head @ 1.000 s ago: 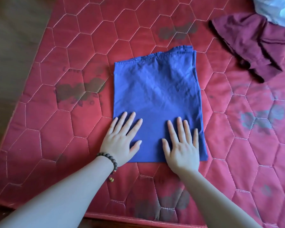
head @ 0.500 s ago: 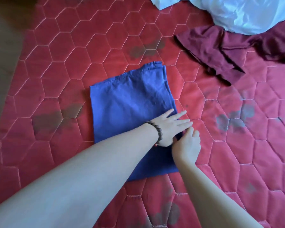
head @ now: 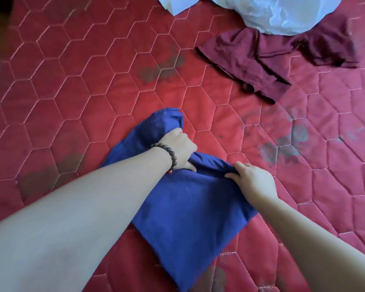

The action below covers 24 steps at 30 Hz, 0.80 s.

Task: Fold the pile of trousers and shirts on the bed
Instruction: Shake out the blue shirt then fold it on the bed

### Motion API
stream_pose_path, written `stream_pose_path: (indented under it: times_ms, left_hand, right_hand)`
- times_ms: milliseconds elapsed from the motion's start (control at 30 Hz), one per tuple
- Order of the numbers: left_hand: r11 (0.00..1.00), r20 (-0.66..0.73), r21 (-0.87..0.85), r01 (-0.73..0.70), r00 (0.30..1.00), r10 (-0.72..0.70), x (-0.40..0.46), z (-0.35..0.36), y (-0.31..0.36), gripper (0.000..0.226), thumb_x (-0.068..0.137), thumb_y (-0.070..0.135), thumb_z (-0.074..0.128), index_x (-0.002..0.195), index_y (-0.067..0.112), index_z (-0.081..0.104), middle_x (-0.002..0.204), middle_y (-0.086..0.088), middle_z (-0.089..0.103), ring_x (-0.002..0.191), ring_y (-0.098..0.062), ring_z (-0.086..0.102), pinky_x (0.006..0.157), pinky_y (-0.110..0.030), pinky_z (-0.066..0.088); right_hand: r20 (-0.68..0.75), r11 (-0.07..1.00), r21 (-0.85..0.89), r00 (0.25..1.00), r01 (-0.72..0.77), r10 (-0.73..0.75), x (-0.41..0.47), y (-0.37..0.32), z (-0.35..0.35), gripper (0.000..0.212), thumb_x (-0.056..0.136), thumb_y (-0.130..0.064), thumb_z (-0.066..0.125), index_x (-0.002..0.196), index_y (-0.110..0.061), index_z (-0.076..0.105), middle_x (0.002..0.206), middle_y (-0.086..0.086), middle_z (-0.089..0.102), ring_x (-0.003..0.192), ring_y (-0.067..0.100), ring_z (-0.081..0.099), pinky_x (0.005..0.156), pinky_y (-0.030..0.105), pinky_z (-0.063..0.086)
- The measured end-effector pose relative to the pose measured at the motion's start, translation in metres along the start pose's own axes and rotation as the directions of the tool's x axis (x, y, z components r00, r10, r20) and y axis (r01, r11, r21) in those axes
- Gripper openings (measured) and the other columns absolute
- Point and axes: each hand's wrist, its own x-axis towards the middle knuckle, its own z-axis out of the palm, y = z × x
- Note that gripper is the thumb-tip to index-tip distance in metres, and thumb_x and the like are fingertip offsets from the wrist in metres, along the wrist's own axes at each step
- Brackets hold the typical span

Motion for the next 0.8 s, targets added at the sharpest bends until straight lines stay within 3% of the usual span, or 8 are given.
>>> stream_pose_path:
  times_ms: [167,233,300,367,467,600,733,800]
  left_hand:
    - [0.993,-0.114,-0.113,0.024,0.993,-0.037,-0.018,0.02,-0.02,0.056,0.074,0.078,0.052,0.067,0.024,0.042,0.072,0.006,0.055,0.071,-0.021,0.044,0.079,-0.031,0.027]
    - [0.98,-0.099,-0.196,0.038,0.993,-0.058,-0.024,0.023,-0.028,0.059,0.073,0.077,0.055,0.062,0.023,0.034,0.063,0.009,0.047,0.071,-0.022,0.047,0.076,-0.03,0.028]
    - [0.96,-0.082,-0.271,0.067,0.992,-0.092,-0.029,0.034,-0.036,0.057,0.071,0.076,0.057,0.063,0.024,0.035,0.073,0.009,0.057,0.079,-0.023,0.058,0.071,-0.031,0.036]
    - [0.945,-0.075,-0.314,0.09,0.99,-0.12,-0.039,0.04,-0.04,0.055,0.071,0.075,0.057,0.064,0.026,0.035,0.074,0.014,0.056,0.076,-0.019,0.056,0.063,-0.031,0.034]
    - [0.933,-0.119,-0.339,0.12,0.978,-0.169,-0.056,0.038,-0.047,0.053,0.075,0.071,0.058,0.062,0.029,0.029,0.059,0.021,0.03,0.065,-0.016,0.04,0.057,-0.03,0.026]
    - [0.928,-0.253,-0.305,0.216,0.921,-0.298,-0.067,-0.002,-0.075,0.04,0.083,0.048,0.058,0.066,0.026,0.029,0.056,0.012,0.031,0.062,-0.025,0.047,0.055,-0.03,0.026]
    - [0.933,-0.479,-0.216,0.289,0.801,-0.359,-0.08,-0.079,-0.117,0.029,0.081,0.03,0.061,0.08,0.019,0.035,0.067,-0.001,0.055,0.063,-0.03,0.056,0.055,-0.031,0.029]
    - [0.944,-0.589,-0.167,0.285,0.739,-0.328,-0.091,-0.108,-0.131,0.027,0.077,0.023,0.067,0.079,0.016,0.041,0.07,-0.008,0.062,0.064,-0.033,0.061,0.057,-0.033,0.03]
  right_hand:
    - [-0.037,0.994,-0.102,0.999,0.031,-0.035,0.011,0.018,-0.004,0.031,0.098,-0.046,0.044,0.084,-0.018,0.041,0.086,0.003,0.06,0.08,0.03,0.06,0.054,0.034,0.029]
    - [-0.033,0.996,-0.093,0.999,0.012,-0.015,0.014,0.016,-0.003,0.031,0.099,-0.046,0.04,0.085,-0.018,0.034,0.083,0.006,0.062,0.076,0.032,0.06,0.053,0.035,0.031]
    - [-0.022,0.997,-0.083,1.0,0.004,-0.006,0.015,0.012,-0.003,0.038,0.097,-0.052,0.037,0.084,-0.017,0.032,0.075,0.006,0.063,0.071,0.033,0.061,0.052,0.036,0.036]
    - [0.009,0.998,-0.046,0.999,0.044,-0.044,0.016,0.009,-0.008,0.049,0.089,-0.065,0.041,0.078,-0.018,0.032,0.063,0.001,0.055,0.066,0.032,0.059,0.052,0.035,0.035]
    - [0.015,0.992,-0.02,0.992,0.127,-0.127,0.027,0.004,-0.028,0.055,0.079,-0.072,0.051,0.07,-0.021,0.032,0.055,-0.005,0.04,0.065,0.032,0.058,0.053,0.034,0.034]
    - [-0.246,0.987,-0.057,0.956,0.15,-0.16,0.061,-0.011,-0.085,0.054,0.08,-0.064,0.058,0.069,-0.017,0.035,0.055,0.01,0.051,0.059,0.037,0.058,0.052,0.033,0.031]
    - [-0.548,0.977,-0.065,0.811,0.203,-0.205,0.094,-0.026,-0.165,0.051,0.082,-0.05,0.069,0.066,-0.016,0.034,0.052,0.018,0.052,0.05,0.038,0.055,0.05,0.03,0.026]
    - [-0.619,0.963,-0.095,0.743,0.25,-0.254,0.1,-0.033,-0.197,0.049,0.082,-0.048,0.067,0.064,-0.016,0.035,0.05,0.015,0.052,0.046,0.036,0.054,0.049,0.028,0.024]
